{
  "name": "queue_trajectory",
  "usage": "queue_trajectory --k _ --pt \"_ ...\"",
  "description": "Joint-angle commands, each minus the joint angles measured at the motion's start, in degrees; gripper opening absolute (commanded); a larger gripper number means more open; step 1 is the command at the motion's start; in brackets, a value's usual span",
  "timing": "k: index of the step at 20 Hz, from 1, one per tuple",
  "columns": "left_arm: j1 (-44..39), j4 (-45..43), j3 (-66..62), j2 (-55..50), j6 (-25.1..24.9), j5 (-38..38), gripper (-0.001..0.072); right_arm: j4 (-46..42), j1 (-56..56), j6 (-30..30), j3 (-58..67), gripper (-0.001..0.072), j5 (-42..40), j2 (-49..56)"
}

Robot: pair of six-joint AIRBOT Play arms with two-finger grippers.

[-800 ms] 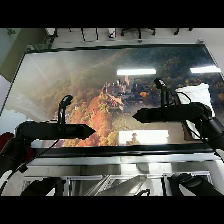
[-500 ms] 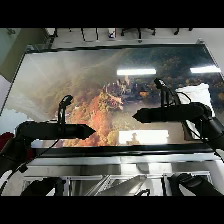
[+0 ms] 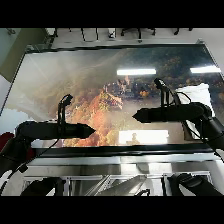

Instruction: Fold the shirts.

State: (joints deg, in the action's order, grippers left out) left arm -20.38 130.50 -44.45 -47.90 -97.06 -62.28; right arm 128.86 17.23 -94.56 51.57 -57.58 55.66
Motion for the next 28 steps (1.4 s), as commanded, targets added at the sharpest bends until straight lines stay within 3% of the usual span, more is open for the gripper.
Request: queue_trajectory --k 1,2,4,6,7,8,9,13,14,15,16,20,26,27,28 --pt "0.8 -2.1 -0.7 0.0 0.0 0.0 0.0015 0.0 0.1 0.0 0.0 0.0022 0.1 0.0" --pt "2.2 -6.7 -2.0 0.0 0.1 -1.7 0.0014 0.0 0.1 0.0 0.0 0.0022 0.1 0.0" --pt "8.0 -23.9 -6.5 0.0 6.8 -7.5 0.0014 0.0 0.1 0.0 0.0 0.0022 0.0 0.0" --pt "15.8 -41.1 -10.8 0.0 10.3 -12.2 0.0015 0.0 0.1 0.0 0.0 0.0022 0.0 0.0" --pt "20.9 -47.1 -12.4 0.0 10.7 -13.2 0.0065 0.0 0.1 0.0 0.0 0.0022 0.3 0.0" --pt "26.6 -50.1 -13.1 0.0 10.7 -12.7 0.0476 0.0 0.1 0.0 0.0 0.0022 1.0 0.2" --pt "32.3 -51.2 -12.8 0.0 11.2 -10.4 0.0688 0.0 0.1 0.0 0.0 0.0022 1.1 0.5" --pt "54.3 -45.7 -6.4 -2.4 11.2 0.8 0.0691 0.0 0.1 0.0 0.0 0.0041 1.1 2.3" --pt "58.4 -45.2 -4.7 -4.2 11.2 2.4 0.0691 0.0 0.1 0.0 0.0 0.0204 1.1 2.7" --pt "61.5 -45.4 -3.8 -6.4 11.2 3.5 0.0691 0.0 0.1 0.0 0.0 0.0436 1.1 3.3" --pt "64.3 -45.4 -3.4 -9.2 11.1 4.5 0.0691 0.0 0.1 0.0 0.0 0.0571 1.1 3.8" --pt "71.1 -45.4 -5.3 -19.0 11.1 5.7 0.0691 0.0 0.1 0.0 0.0 0.0585 1.1 5.6" --pt "72.0 -45.5 -14.5 -32.8 11.1 4.6 0.0689 0.0 0.1 0.0 0.0 0.0584 1.1 7.1" --pt "72.0 -45.5 -16.0 -34.8 11.1 3.3 0.0646 0.0 0.1 0.0 0.0 0.0584 1.0 7.1" --pt "72.0 -45.5 -17.7 -36.7 11.1 1.0 0.0296 0.0 0.1 0.0 0.0 0.0583 1.0 7.1"
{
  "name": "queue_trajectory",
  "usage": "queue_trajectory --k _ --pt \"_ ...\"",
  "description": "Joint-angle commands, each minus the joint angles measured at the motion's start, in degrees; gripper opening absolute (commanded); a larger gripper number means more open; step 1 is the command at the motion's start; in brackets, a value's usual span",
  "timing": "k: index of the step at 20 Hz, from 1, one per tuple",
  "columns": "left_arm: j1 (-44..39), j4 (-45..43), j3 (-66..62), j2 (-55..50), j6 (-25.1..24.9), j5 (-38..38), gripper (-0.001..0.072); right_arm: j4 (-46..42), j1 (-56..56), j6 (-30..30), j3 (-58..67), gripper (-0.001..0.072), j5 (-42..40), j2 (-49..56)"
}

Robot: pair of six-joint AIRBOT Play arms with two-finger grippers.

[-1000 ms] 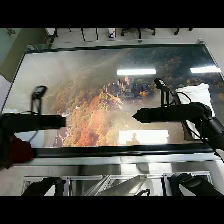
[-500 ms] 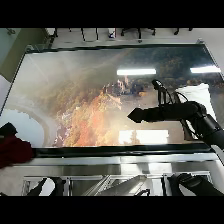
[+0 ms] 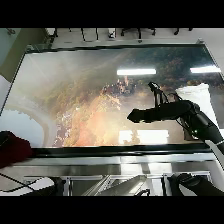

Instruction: Fold the shirts.

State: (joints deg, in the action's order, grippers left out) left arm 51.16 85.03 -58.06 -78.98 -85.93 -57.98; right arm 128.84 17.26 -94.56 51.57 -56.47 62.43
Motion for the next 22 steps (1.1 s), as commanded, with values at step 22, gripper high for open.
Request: queue_trajectory --k 22 --pt "-76.0 8.1 -31.5 3.9 0.1 -17.2 0.0015 3.5 -8.2 0.0 0.2 0.0578 -2.5 -7.9"
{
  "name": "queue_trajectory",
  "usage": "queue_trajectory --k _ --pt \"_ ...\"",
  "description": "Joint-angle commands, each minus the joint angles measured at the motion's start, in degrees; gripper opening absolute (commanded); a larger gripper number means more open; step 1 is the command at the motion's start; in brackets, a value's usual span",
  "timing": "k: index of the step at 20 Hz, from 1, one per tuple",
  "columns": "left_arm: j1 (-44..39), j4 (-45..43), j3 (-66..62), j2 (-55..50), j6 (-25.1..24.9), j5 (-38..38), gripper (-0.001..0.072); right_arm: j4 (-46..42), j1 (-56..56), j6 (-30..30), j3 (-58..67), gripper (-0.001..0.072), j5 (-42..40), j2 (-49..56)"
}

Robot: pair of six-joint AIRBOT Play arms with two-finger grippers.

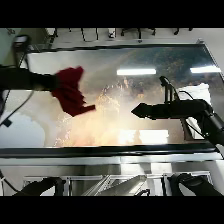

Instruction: Fold the shirts.

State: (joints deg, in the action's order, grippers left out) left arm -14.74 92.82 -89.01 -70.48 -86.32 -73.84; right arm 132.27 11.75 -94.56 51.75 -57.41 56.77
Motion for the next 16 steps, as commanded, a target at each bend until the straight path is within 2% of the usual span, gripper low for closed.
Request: queue_trajectory --k 1,3,4,5,6,9,12,14,16 --pt "-12.5 0.3 -0.5 -7.4 0.5 -1.0 0.0015 0.0 -3.4 0.0 0.0 0.0578 -2.4 -2.5" --pt "-16.3 0.3 -0.5 -12.8 0.6 0.0 0.0015 0.0 -4.2 0.0 0.0 0.0578 -4.7 -2.4" --pt "-17.4 0.3 -0.5 -14.8 0.5 0.2 0.0053 0.0 -4.1 0.0 0.0 0.0578 -5.4 -2.3" --pt "-18.1 0.2 -0.5 -16.4 0.5 0.2 0.0369 0.0 -4.2 0.0 0.0 0.0578 -5.6 -2.3" --pt "-17.9 0.2 -0.5 -17.2 0.5 0.0 0.0612 0.0 -4.2 0.0 0.0 0.0578 -5.5 -2.3" --pt "-13.3 0.2 -1.2 -16.5 0.2 -4.7 0.0618 0.4 -5.3 0.0 0.0 0.0578 -5.5 -1.7" --pt "-4.2 0.4 2.6 -11.7 -0.3 -10.2 0.0619 0.4 -7.1 0.0 0.0 0.0578 -5.6 0.6" --pt "1.8 4.3 12.8 -6.5 -1.2 -9.1 0.0619 0.4 -6.6 -0.3 0.0 0.0578 -5.7 3.1" --pt "7.1 13.2 27.8 -1.1 -3.2 -2.7 0.0619 0.4 -5.1 -1.7 -0.1 0.0578 -5.3 7.3"
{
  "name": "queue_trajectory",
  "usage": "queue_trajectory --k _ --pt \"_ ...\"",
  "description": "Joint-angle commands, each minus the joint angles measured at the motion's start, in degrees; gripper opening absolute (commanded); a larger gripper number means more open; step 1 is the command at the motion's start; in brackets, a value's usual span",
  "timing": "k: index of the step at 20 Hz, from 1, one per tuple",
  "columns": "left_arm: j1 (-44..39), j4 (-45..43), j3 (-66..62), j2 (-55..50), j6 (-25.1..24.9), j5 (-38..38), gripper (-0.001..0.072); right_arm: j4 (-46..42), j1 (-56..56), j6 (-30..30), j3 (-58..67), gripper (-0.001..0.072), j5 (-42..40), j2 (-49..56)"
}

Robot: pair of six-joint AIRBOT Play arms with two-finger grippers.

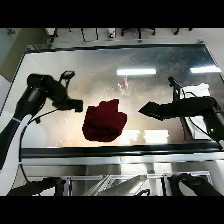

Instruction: Fold the shirts.

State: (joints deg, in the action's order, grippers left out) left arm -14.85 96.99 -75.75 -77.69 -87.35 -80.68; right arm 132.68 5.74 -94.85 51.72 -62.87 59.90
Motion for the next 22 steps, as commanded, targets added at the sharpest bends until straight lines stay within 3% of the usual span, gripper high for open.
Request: queue_trajectory --k 1,3,5,12,13,14,15,18,21,22 --pt "9.4 14.8 21.7 7.9 -4.7 8.7 0.0619 0.1 1.6 -1.4 -0.1 0.0578 0.8 6.5" --pt "11.8 25.6 33.4 9.2 -11.4 17.7 0.0618 1.8 2.5 -2.7 0.0 0.0578 3.2 12.0" --pt "11.3 31.7 39.1 7.6 -15.0 23.3 0.0618 7.6 2.6 -6.6 0.0 0.0578 4.2 17.5" --pt "3.0 32.8 30.1 -4.7 -16.3 24.5 0.0589 8.6 3.9 -7.6 0.9 0.0577 9.5 29.0" --pt "2.8 32.6 28.5 -5.7 -16.3 23.6 0.051 8.7 4.3 -7.6 1.6 0.0577 9.7 30.0" --pt "2.8 31.8 27.4 -6.2 -16.3 22.6 0.016 8.9 5.0 -7.6 2.7 0.0577 9.9 31.2" --pt "2.8 31.1 26.3 -6.4 -16.4 21.9 0.0018 9.0 5.6 -7.6 3.8 0.0576 10.1 32.2" --pt "4.0 30.2 23.9 -6.4 -16.4 19.8 0.0017 9.0 7.9 -7.6 7.8 0.0562 12.0 35.8" --pt "4.9 30.3 23.1 -6.4 -16.4 18.9 0.0017 9.3 9.6 -7.6 11.9 0.0193 10.8 39.8" --pt "4.9 30.2 23.1 -6.4 -16.4 18.8 0.0016 9.2 10.2 -7.6 12.9 0.0016 10.4 40.3"
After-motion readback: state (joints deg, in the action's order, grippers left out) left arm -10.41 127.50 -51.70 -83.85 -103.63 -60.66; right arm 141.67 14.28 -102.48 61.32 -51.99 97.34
